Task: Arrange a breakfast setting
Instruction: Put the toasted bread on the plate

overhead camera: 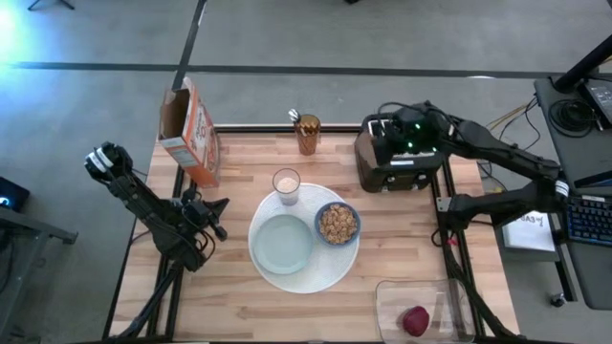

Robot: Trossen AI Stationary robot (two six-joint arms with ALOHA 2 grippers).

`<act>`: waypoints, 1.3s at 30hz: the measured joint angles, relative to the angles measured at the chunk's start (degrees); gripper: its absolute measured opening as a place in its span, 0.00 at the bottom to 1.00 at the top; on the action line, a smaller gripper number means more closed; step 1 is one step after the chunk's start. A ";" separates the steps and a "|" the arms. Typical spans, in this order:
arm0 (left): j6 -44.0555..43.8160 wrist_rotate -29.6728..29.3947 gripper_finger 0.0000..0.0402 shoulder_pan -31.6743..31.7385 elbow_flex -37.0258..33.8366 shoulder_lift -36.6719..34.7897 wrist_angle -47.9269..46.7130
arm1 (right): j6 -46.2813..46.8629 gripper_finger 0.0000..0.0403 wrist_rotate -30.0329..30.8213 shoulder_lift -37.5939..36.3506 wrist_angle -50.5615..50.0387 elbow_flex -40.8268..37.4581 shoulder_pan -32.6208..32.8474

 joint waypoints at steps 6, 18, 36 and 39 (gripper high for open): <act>-0.01 0.00 0.00 0.00 0.00 0.00 -0.17 | 4.45 0.02 0.05 -1.80 6.42 -0.35 11.26; -0.01 -0.04 0.00 0.02 0.00 0.00 -1.31 | 5.34 0.02 5.82 10.52 23.25 -0.61 35.65; -0.01 0.00 0.00 0.00 0.00 -0.02 -1.37 | 4.65 0.02 2.54 32.38 46.98 -0.63 39.21; 0.01 0.00 0.00 0.00 0.00 -0.02 -1.39 | 4.67 0.02 2.51 34.99 50.06 -0.63 39.21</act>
